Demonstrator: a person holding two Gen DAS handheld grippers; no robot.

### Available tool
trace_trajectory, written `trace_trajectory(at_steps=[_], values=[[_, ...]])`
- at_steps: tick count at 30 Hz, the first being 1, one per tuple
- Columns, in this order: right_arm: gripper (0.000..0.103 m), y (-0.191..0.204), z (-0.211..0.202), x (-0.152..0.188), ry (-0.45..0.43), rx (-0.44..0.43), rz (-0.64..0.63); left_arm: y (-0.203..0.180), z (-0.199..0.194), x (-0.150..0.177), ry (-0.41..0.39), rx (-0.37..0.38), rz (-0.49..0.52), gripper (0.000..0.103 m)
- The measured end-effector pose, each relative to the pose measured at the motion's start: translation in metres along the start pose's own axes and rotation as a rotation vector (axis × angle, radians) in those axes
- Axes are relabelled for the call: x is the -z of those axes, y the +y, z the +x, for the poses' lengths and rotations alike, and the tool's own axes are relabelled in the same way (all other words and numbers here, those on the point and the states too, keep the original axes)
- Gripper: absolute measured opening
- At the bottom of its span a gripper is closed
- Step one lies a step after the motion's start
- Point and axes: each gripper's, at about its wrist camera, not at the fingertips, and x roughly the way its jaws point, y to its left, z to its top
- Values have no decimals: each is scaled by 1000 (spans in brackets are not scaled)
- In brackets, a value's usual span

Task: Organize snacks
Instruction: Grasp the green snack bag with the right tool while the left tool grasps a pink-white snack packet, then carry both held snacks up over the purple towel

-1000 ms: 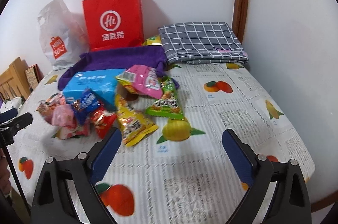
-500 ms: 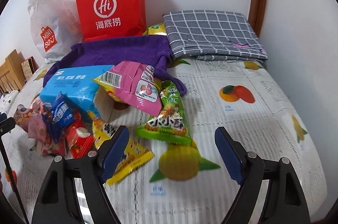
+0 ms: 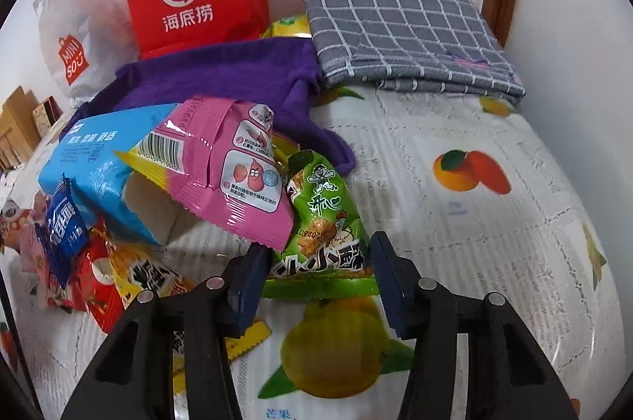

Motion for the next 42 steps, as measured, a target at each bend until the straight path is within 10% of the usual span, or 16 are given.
trace_trajectory(at_steps=[19,22,29,42], values=[[44,-17,-61,61,-16,18,14,-10,9,-13,28,77,-1,100],[44,-13,-65,69,-20,40,-1,-12,18,-13,54,80,-11,94],[43,-10,-83,74,-22,23,8,-8,24,-10,100,134,-33,42],[41,8,-115,63,-45,-28,49,15,-17,-10,73,176,-63,35]])
